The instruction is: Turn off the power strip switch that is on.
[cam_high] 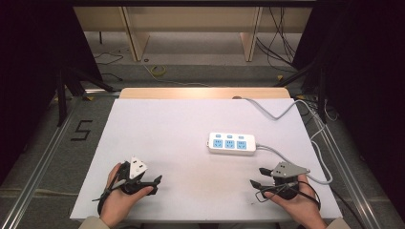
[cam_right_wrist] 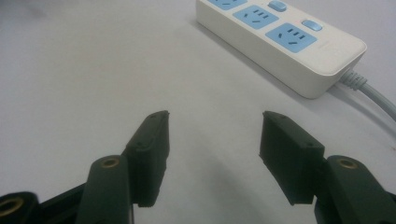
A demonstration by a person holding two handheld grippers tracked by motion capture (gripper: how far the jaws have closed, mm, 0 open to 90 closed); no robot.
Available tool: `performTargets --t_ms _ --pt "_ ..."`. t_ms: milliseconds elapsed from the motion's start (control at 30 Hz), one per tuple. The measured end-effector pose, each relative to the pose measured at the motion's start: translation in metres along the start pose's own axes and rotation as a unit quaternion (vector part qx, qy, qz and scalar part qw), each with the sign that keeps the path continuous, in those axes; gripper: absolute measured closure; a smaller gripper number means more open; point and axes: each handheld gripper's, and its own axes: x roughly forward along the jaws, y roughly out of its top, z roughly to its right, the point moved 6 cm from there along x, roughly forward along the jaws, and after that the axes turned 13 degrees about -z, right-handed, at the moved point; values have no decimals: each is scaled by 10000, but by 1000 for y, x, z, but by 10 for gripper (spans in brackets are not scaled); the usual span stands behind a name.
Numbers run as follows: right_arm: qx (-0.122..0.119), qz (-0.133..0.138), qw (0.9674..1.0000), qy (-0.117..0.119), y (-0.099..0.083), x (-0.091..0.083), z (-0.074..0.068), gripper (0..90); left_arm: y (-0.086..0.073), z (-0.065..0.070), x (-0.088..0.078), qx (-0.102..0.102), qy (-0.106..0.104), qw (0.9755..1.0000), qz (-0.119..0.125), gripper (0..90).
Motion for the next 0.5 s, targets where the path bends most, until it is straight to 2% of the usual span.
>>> performTargets --t_ms 300,400,500 --pt "20 10 10000 -2 0 -2 0 521 -1 -4 -2 -52 67 9999 59 162" --pt "19 3 10000 4 0 -3 -1 580 0 -5 -1 -30 79 9999 64 164" --pt "36 -3 10000 -19 0 -4 -1 678 1 -6 0 -67 70 9999 93 168"
